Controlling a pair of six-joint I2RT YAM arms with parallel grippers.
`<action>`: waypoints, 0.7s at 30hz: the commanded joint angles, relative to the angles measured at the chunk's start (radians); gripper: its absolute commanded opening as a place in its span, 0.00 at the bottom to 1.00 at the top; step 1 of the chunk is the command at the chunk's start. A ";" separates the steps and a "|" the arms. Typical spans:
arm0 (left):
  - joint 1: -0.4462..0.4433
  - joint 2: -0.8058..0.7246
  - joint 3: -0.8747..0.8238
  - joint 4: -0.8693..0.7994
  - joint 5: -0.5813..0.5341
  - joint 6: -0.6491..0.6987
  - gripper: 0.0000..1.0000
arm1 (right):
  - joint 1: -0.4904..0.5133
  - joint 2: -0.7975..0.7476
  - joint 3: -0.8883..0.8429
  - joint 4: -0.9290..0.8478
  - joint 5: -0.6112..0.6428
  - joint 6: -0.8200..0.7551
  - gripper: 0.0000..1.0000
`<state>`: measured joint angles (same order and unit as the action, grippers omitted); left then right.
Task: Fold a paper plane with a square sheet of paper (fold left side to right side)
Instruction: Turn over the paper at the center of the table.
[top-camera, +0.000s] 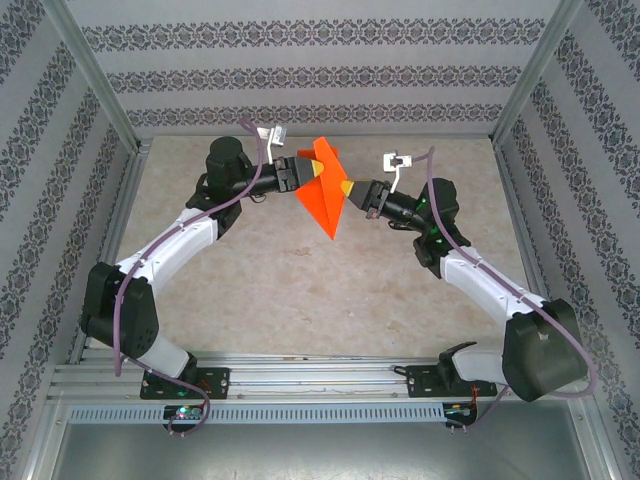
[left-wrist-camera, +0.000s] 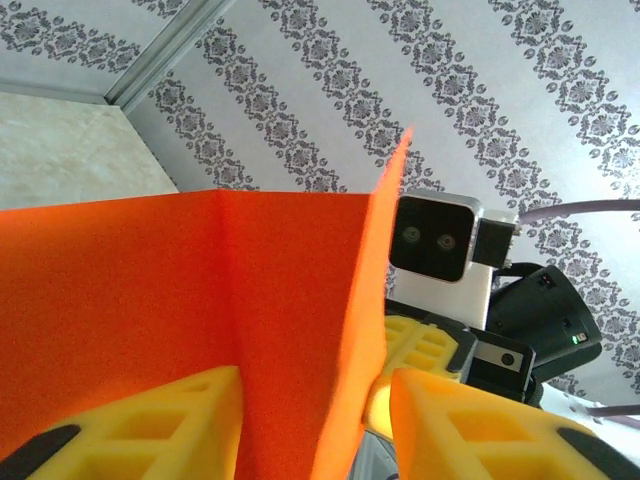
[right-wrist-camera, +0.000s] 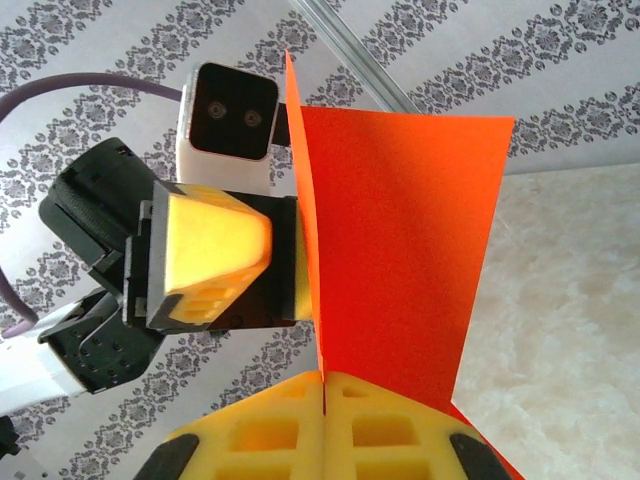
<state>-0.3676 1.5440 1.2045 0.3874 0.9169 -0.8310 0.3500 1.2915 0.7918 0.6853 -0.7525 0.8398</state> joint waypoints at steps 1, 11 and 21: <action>-0.010 0.005 0.038 0.060 0.023 0.010 0.35 | 0.017 0.018 0.037 0.037 -0.013 0.005 0.00; -0.010 -0.008 0.027 0.047 -0.014 0.030 0.10 | 0.012 0.020 0.034 0.028 0.012 0.010 0.08; -0.011 -0.012 -0.002 0.148 -0.030 -0.022 0.02 | -0.028 -0.106 -0.052 -0.124 0.126 -0.060 0.53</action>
<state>-0.3676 1.5436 1.2041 0.4568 0.8890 -0.8433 0.3328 1.2388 0.7719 0.6060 -0.6853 0.8249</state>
